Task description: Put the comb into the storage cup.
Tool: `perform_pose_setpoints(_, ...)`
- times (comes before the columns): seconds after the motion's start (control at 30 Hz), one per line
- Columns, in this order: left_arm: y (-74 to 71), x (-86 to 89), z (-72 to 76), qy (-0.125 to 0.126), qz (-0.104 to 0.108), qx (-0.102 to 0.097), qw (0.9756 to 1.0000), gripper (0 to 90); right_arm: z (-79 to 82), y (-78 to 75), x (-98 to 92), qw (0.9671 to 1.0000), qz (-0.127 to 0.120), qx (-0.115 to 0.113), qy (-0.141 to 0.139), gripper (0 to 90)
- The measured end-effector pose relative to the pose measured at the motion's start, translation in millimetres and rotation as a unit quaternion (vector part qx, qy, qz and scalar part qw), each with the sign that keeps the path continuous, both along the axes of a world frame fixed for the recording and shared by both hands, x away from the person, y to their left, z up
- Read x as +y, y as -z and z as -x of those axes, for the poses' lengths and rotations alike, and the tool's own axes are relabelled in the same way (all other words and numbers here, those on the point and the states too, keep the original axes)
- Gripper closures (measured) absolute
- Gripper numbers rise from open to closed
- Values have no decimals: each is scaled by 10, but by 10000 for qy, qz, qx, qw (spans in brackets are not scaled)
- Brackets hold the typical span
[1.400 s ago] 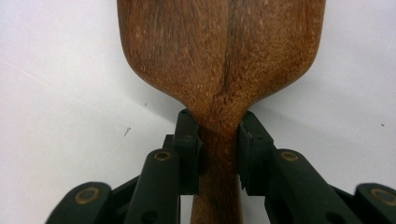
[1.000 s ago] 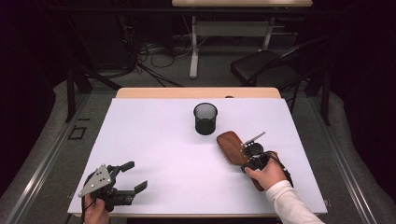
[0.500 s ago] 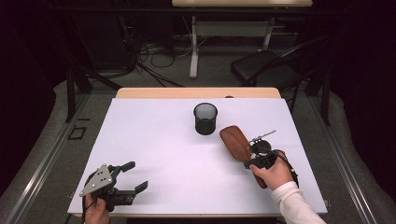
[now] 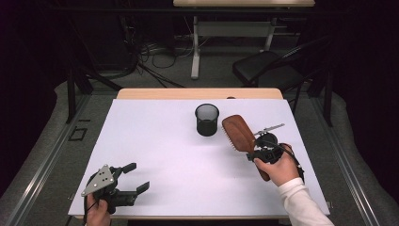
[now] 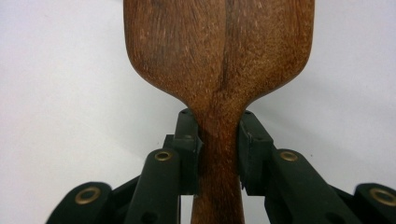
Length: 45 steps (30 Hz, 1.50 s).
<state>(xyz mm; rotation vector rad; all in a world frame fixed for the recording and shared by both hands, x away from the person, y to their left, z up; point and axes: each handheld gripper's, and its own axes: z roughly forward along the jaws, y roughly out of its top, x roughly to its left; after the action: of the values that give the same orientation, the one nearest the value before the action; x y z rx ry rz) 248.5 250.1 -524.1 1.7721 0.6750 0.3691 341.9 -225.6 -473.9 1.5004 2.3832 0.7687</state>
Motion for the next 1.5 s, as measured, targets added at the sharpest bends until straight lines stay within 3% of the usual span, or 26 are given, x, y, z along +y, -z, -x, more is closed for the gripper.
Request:
perform_pose_setpoints(0.23,11,-16,-13,185,-26,80,9998,158,-6,-16,46,9999,-116,-117,-6,724)
perform_pose_setpoints(0.43,27,-28,-29,27,75,105,9999,158,-6,-41,39,9995,-192,-257,-34,723)
perform_pose_setpoints(0.57,38,-43,-40,-22,33,162,9999,158,-8,-68,23,9989,-292,-354,-27,723)
perform_pose_setpoints(1.03,63,-45,-81,16,92,231,9997,158,-90,-133,3,9974,-459,-556,-49,723)
perform_pose_setpoints(1.23,78,-65,-91,47,41,255,9997,158,-155,-169,-28,9948,-742,-692,-67,723)
perform_pose_setpoints(1.5,95,-59,-108,-1,41,301,9995,158,-208,-300,-97,9907,-926,-997,-49,723)
